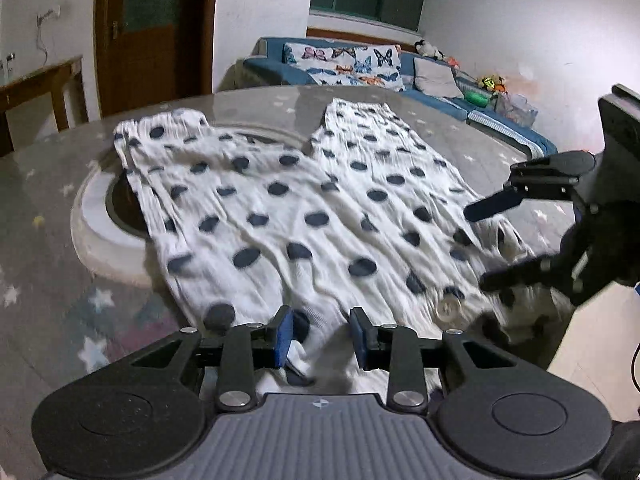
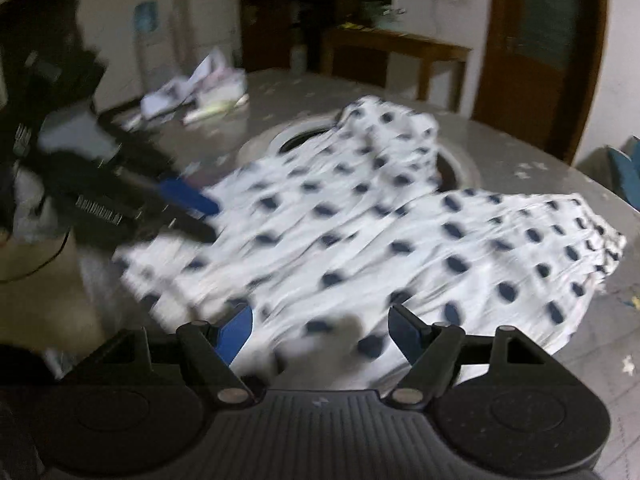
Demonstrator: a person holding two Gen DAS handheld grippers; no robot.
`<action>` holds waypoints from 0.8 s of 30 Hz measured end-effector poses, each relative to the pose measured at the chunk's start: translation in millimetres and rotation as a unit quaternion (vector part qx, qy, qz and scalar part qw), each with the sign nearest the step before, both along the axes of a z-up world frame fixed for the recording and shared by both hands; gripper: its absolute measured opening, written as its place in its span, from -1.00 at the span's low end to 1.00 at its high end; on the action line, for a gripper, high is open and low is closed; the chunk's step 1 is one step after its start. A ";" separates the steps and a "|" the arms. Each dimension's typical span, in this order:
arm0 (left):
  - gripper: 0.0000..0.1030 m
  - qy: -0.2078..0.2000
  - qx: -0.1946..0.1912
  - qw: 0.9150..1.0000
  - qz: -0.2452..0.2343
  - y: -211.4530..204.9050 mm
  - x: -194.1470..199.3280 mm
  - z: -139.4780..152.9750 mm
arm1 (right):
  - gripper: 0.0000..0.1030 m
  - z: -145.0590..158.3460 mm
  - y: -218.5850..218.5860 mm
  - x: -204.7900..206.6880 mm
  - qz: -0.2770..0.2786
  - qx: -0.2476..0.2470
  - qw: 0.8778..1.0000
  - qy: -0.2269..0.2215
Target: Fold clothes
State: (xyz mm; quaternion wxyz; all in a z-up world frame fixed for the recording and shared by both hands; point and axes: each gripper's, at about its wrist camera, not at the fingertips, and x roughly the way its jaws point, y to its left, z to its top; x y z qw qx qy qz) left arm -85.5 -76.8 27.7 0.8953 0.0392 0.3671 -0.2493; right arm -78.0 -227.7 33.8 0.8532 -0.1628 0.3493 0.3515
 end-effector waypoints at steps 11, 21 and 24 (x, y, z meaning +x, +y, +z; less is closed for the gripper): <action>-0.43 0.021 0.001 1.000 -0.015 3.3 -29.7 3.1 | 0.52 -2.5 -19.9 -14.0 -0.015 0.009 0.999 0.049; -0.41 0.001 -0.007 1.000 -0.010 13.4 -14.7 26.9 | 0.50 16.4 -33.7 -19.8 -0.012 0.026 0.998 0.056; -0.41 -0.018 -0.012 1.000 -0.004 10.3 -5.8 30.3 | 0.50 13.6 -34.6 -19.1 -0.013 0.021 0.998 0.055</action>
